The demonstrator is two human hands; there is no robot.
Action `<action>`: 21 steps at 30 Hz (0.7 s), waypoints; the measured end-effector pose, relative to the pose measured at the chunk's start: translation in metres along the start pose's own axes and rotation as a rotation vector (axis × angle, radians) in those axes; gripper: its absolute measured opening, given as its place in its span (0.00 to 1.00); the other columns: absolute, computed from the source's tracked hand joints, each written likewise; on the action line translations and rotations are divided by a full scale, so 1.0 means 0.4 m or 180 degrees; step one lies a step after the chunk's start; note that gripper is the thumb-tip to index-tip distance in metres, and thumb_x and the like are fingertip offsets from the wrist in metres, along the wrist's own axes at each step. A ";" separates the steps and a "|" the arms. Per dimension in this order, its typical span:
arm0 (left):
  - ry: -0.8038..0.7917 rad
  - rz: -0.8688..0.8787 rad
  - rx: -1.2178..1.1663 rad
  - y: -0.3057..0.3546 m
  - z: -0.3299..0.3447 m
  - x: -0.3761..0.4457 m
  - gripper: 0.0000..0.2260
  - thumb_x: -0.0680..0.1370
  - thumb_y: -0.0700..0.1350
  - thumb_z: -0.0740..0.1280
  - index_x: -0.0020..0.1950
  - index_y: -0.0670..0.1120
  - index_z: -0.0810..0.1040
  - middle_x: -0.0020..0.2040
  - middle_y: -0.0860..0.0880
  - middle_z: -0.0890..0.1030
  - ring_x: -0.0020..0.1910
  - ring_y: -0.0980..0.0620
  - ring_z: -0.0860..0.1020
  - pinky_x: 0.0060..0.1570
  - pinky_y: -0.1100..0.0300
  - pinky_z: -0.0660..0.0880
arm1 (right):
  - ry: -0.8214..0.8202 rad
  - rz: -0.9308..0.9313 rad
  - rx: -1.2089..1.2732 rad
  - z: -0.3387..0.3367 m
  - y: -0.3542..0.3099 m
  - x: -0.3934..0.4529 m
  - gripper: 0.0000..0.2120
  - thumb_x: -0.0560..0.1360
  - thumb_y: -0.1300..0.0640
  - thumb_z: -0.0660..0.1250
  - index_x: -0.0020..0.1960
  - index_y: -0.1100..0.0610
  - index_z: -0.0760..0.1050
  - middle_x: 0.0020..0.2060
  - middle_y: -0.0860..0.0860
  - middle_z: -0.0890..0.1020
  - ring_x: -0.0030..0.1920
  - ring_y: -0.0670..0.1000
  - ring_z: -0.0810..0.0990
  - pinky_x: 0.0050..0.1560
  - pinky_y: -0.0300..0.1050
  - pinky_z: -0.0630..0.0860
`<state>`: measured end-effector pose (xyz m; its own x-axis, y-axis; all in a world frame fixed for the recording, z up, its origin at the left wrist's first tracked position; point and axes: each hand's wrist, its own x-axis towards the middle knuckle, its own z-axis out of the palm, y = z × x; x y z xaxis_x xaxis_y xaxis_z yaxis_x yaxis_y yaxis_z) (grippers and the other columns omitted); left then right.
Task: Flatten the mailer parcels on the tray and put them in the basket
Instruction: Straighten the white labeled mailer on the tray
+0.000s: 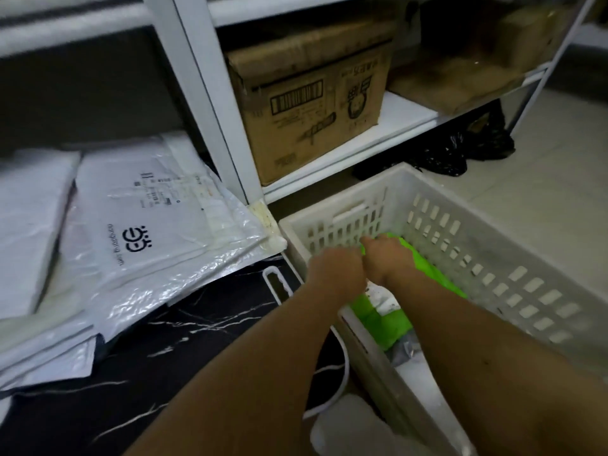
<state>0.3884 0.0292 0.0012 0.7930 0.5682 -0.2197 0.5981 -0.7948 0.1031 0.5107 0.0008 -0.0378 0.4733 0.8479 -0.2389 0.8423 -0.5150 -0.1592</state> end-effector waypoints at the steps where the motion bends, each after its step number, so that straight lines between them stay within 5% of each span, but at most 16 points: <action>1: 0.0118 -0.0053 -0.0055 -0.009 -0.025 -0.034 0.12 0.80 0.43 0.57 0.57 0.41 0.76 0.56 0.42 0.79 0.55 0.41 0.77 0.55 0.48 0.73 | 0.0090 -0.0057 -0.0009 -0.032 -0.019 -0.014 0.21 0.78 0.48 0.60 0.68 0.53 0.68 0.64 0.60 0.72 0.65 0.62 0.70 0.62 0.54 0.71; 14: 0.1025 -0.0952 -0.0767 -0.175 -0.191 -0.381 0.09 0.80 0.45 0.58 0.52 0.45 0.76 0.52 0.44 0.79 0.50 0.46 0.76 0.50 0.51 0.73 | 0.0405 -0.0976 -0.0452 -0.225 -0.350 -0.201 0.13 0.78 0.52 0.59 0.53 0.56 0.79 0.55 0.57 0.81 0.54 0.59 0.79 0.52 0.47 0.75; 21: 0.1275 -0.1770 -0.1021 -0.336 -0.181 -0.572 0.20 0.83 0.52 0.51 0.50 0.42 0.77 0.52 0.42 0.80 0.53 0.43 0.75 0.50 0.53 0.71 | 0.0416 -0.1494 -0.0522 -0.172 -0.597 -0.283 0.12 0.80 0.53 0.58 0.54 0.54 0.78 0.51 0.54 0.81 0.45 0.53 0.75 0.43 0.44 0.69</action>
<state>0.1350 0.0216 0.1077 0.3095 0.9500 0.0411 0.8782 -0.3021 0.3709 0.2739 0.0364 0.0930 0.0539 0.9971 -0.0543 0.9962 -0.0574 -0.0656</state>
